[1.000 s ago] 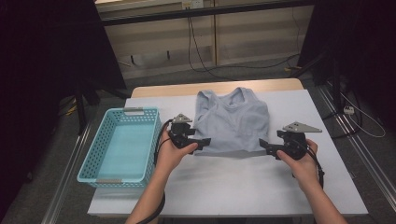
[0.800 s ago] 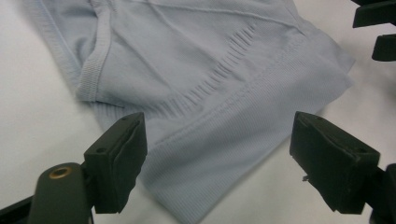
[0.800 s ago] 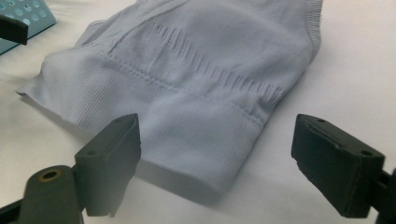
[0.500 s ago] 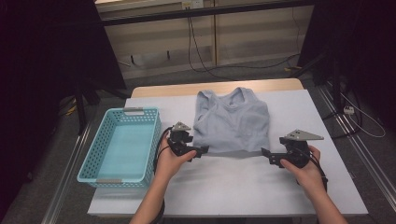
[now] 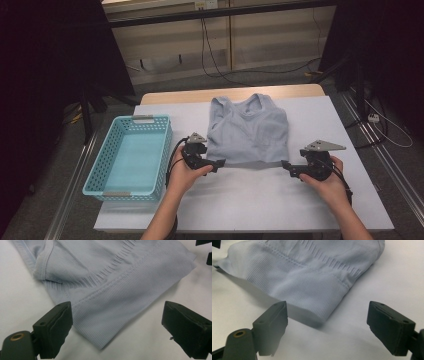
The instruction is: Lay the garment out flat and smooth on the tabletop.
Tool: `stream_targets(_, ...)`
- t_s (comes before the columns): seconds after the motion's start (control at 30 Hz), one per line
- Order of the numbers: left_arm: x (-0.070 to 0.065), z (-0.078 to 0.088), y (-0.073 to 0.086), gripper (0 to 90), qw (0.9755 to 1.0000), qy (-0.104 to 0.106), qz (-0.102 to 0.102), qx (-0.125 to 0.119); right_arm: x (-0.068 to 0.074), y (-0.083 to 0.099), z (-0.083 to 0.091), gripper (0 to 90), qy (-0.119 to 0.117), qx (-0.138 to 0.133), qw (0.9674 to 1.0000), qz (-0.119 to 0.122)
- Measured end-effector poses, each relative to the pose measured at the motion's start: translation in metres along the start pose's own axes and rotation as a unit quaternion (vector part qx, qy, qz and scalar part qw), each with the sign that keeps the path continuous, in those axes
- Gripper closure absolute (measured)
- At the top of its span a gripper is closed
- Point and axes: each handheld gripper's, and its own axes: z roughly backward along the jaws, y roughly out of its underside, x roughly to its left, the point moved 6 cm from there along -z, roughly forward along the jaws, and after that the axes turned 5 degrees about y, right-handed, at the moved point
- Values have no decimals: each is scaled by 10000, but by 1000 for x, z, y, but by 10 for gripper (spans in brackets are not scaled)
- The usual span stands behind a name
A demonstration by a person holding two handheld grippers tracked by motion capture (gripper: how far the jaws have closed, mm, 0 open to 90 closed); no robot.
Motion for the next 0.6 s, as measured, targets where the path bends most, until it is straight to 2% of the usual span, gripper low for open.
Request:
stream_targets(0.2,0,3,1,99,10000,-82,-2,-13,3,2,-2,221,35,34,9999,121)
stream_targets(0.5,3,2,9,99,9998,-118,-70,154,4,4,-8,257,107,145,9995,275)
stream_targets(0.6,3,1,11,132,9997,-127,-66,211,4,5,-11,275,168,202,9992,294)
